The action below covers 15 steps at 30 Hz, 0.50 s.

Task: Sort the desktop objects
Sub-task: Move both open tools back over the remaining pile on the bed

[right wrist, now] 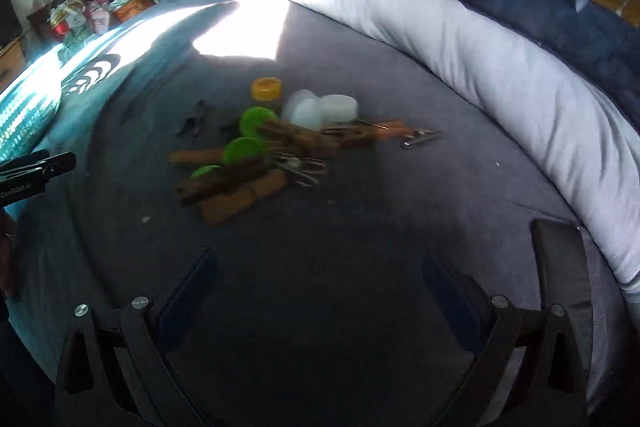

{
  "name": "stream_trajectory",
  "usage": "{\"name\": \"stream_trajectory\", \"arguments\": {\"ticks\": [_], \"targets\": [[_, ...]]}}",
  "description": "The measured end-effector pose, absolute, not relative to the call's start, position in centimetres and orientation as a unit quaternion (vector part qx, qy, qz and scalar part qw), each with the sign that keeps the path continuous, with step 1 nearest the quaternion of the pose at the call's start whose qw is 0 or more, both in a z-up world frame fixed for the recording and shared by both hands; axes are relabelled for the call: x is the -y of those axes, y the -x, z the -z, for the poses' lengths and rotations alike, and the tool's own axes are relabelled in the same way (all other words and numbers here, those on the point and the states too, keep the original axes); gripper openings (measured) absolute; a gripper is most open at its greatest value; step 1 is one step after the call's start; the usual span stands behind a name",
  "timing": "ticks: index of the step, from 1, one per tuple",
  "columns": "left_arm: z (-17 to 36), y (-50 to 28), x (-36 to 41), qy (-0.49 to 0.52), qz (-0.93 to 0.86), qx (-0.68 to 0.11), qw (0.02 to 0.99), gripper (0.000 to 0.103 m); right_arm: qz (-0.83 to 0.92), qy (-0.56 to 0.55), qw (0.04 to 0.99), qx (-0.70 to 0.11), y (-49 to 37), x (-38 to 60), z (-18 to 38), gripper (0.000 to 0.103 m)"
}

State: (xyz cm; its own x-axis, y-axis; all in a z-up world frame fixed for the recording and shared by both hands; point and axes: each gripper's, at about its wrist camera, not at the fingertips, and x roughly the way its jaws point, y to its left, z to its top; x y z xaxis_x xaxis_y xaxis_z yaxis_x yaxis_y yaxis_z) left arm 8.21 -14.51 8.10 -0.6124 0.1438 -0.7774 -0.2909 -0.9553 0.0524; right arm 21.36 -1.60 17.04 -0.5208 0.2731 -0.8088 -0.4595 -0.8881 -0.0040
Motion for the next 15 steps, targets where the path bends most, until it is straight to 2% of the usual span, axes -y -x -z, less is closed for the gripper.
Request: {"name": "stream_trajectory", "arguments": {"ticks": [2,4,5,8,11,15], "targets": [[-8.2,-7.7,13.9,0.42,-0.897,-0.086,0.113,0.084,-0.864,0.44,0.216,-0.115,-21.6,-0.4,-16.8,0.103],[-7.6,-6.9,13.2,0.427,-0.893,-0.089,0.112,0.099,-0.867,0.432,0.215,-0.122,-21.7,-1.7,-16.8,0.103],[-7.0,-6.5,12.6,0.437,-0.886,-0.1,0.117,0.103,-0.865,0.435,0.214,-0.129,-21.5,-2.2,-16.5,0.103],[-6.8,-6.4,12.2,0.434,-0.886,-0.115,0.111,0.103,-0.866,0.433,0.204,-0.143,-21.0,-2.8,-15.4,0.103],[-6.7,-6.6,12.0,0.427,-0.89,-0.123,0.104,0.103,-0.869,0.427,0.225,-0.108,-20.7,-1.7,-14.8,0.103],[-6.8,-6.6,12.0,0.423,-0.892,-0.121,0.101,0.103,-0.871,0.423,0.221,-0.117,-21.0,-1.8,-14.8,0.103]]}}
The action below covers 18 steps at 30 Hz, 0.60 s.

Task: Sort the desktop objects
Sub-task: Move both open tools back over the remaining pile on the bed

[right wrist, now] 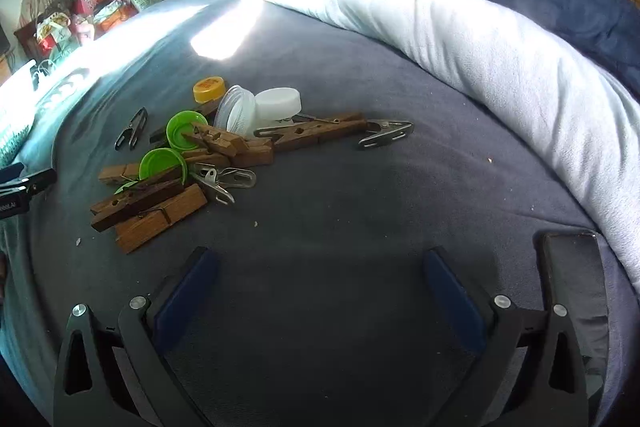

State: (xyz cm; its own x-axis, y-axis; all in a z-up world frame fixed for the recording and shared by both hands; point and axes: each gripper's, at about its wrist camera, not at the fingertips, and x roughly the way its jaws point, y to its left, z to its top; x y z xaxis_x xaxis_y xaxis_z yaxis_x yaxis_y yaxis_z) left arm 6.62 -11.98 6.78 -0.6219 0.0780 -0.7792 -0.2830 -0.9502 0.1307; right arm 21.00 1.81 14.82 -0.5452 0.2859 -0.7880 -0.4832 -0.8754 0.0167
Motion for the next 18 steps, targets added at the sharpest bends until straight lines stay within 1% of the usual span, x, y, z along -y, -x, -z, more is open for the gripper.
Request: {"name": "stream_trajectory", "arguments": {"ticks": [18], "targets": [[-6.3,-6.55,11.64,0.421,-0.894,-0.113,0.105,0.103,-0.869,0.427,0.224,-0.108,-21.42,-1.3,-14.63,0.103]]}}
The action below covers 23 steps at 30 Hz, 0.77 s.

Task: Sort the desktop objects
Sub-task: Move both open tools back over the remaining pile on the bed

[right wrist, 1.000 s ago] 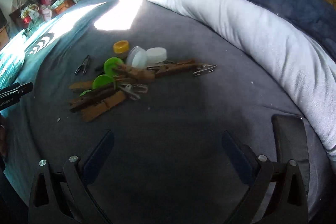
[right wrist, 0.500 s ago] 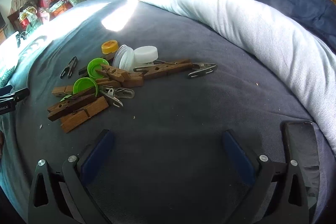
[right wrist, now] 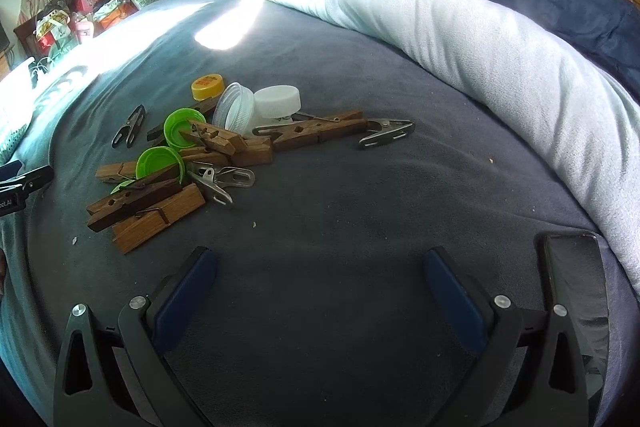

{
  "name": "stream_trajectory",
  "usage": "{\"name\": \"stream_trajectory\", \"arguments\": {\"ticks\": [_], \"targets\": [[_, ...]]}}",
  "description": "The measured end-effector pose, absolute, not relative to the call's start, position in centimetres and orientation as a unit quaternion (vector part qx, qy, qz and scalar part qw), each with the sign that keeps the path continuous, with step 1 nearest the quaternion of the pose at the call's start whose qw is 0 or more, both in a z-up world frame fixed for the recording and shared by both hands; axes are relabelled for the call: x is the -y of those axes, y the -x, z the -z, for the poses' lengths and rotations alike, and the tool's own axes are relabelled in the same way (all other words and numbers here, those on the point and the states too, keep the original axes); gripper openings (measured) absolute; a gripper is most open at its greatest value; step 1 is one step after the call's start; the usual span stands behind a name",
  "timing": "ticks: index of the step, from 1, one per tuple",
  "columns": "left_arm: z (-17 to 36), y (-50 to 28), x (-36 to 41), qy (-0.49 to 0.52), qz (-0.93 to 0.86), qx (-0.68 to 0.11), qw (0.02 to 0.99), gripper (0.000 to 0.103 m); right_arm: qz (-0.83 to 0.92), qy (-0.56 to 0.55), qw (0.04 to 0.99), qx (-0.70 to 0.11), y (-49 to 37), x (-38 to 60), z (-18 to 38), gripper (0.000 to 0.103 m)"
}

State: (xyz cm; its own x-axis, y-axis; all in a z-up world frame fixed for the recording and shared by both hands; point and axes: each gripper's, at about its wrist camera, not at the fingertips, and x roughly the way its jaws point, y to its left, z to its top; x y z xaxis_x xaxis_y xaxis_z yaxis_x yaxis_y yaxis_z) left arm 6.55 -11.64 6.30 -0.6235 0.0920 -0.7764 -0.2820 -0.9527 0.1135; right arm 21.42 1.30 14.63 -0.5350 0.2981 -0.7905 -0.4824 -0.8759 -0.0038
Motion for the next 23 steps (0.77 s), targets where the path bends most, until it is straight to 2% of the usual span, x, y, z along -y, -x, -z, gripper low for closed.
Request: {"name": "stream_trajectory", "arguments": {"ticks": [23], "targets": [[-6.25,-7.46,12.28,0.419,-0.895,-0.104,0.109,0.103,-0.869,0.428,0.225,-0.106,-21.69,-1.08,-14.72,0.103]]}}
